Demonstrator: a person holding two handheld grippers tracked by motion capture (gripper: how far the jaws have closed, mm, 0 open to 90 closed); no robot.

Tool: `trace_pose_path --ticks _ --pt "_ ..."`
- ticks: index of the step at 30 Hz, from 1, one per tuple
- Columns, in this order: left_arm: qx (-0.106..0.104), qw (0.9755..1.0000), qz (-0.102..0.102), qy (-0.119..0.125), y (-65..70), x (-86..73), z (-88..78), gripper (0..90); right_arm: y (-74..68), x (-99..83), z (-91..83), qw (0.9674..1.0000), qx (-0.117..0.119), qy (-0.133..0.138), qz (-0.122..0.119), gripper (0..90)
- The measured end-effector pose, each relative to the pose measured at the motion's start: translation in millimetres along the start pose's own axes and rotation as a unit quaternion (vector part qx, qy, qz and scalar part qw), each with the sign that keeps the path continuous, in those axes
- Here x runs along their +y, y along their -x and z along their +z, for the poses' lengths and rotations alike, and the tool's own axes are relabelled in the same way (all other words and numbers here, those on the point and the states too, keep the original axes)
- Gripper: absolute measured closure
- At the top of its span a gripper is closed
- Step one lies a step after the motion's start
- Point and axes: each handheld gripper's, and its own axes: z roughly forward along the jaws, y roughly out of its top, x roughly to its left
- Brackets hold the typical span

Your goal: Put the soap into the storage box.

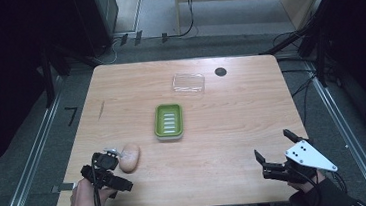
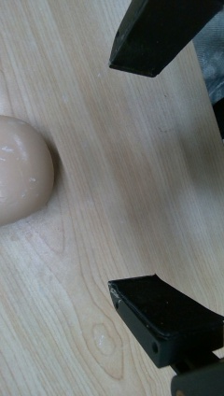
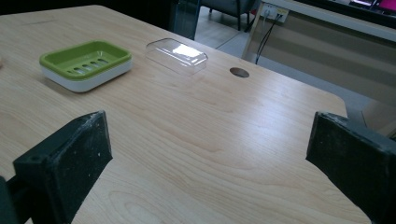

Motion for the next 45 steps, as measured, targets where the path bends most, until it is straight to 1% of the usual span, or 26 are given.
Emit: trace_pose_path --ticks 4,5,8,9,11,13,14,15,16,19,21,22,27,29,31,35,37,40,42,44,45 --pt "0.0 1.0 -0.002 0.004 1.1 1.7 0.0 0.0 0.1 -0.1 -0.6 1.0 -0.001 0.0 0.0 0.0" --pt "0.0 1.0 0.001 0.007 1.1 2.3 0.2 0.0 0.0 -0.1 -0.8 1.0 -0.002 0.0 0.0 0.0" --pt "-0.004 1.0 0.0 0.008 1.6 4.5 1.0 0.0 -0.6 0.1 -0.8 1.0 -0.001 -0.002 -0.001 0.0" --pt "-0.008 0.9999 -0.001 0.01 1.9 7.0 2.1 0.0 -1.1 0.1 -0.7 1.0 -0.002 -0.003 -0.004 0.0" --pt "-0.014 0.9998 -0.004 0.011 1.9 8.8 3.4 0.0 -1.4 0.3 -0.2 1.0 -0.003 -0.003 -0.003 0.0" --pt "-0.015 0.9998 -0.003 0.01 2.2 10.5 4.8 0.0 -2.3 0.6 1.1 1.0 0.0 -0.006 -0.007 0.0" --pt "-0.018 0.9997 -0.008 0.013 2.1 11.2 5.2 0.0 -2.7 0.6 1.2 0.9999 0.001 -0.007 -0.007 0.0" --pt "-0.017 0.9997 -0.009 0.015 1.0 12.5 4.7 0.0 -2.5 0.6 1.4 0.9999 0.0 -0.007 -0.01 0.0" --pt "-0.016 0.9996 -0.013 0.017 0.9 13.1 4.5 0.0 -2.7 0.7 1.4 1.0 0.001 -0.006 -0.007 0.0" --pt "-0.016 0.9994 -0.019 0.026 -0.5 14.6 3.6 0.0 -2.7 0.7 1.9 1.0 0.002 -0.005 -0.007 0.0" --pt "-0.021 0.9992 -0.019 0.028 -1.7 16.2 3.6 0.0 -2.5 0.8 2.5 1.0 0.002 -0.005 -0.009 0.0" --pt "-0.02 0.9991 -0.022 0.029 -1.5 17.2 3.9 0.0 -2.6 0.8 2.6 0.9999 0.002 -0.005 -0.01 0.0" --pt "-0.02 0.9991 -0.02 0.031 -2.2 24.3 5.1 0.0 -2.6 1.0 2.7 1.0 0.0 -0.003 -0.007 0.0" --pt "-0.022 0.9989 -0.025 0.035 -3.5 29.6 4.9 0.0 -3.7 1.5 3.7 0.9999 0.003 -0.005 -0.012 0.0" --pt "-0.023 0.9987 -0.027 0.036 -4.3 32.9 5.0 0.0 -3.9 1.6 3.8 0.9999 0.003 -0.004 -0.009 0.0" --pt "-0.022 0.9988 -0.024 0.036 -3.4 40.4 6.6 0.0 -3.6 1.5 4.2 0.9999 0.005 -0.004 -0.011 0.0" --pt "-0.022 0.999 -0.019 0.034 -2.5 43.6 8.0 0.0 -3.1 1.4 4.0 0.9999 0.004 -0.003 -0.011 0.0" --pt "-0.026 0.999 -0.019 0.031 -2.9 47.6 9.7 0.0 -2.9 1.2 3.5 0.9999 0.005 -0.003 -0.011 0.0" --pt "-0.028 0.9987 -0.026 0.034 -3.9 50.9 9.6 0.0 -2.8 1.1 3.3 0.9999 0.004 -0.003 -0.011 0.0" --pt "-0.027 0.9987 -0.023 0.035 -4.7 52.0 9.5 0.0 -2.8 1.1 3.1 0.9999 0.005 -0.004 -0.012 0.0" --pt "-0.028 0.9987 -0.026 0.034 -5.4 55.2 10.1 0.0 -3.1 1.0 3.0 0.9999 0.005 -0.004 -0.011 0.0"
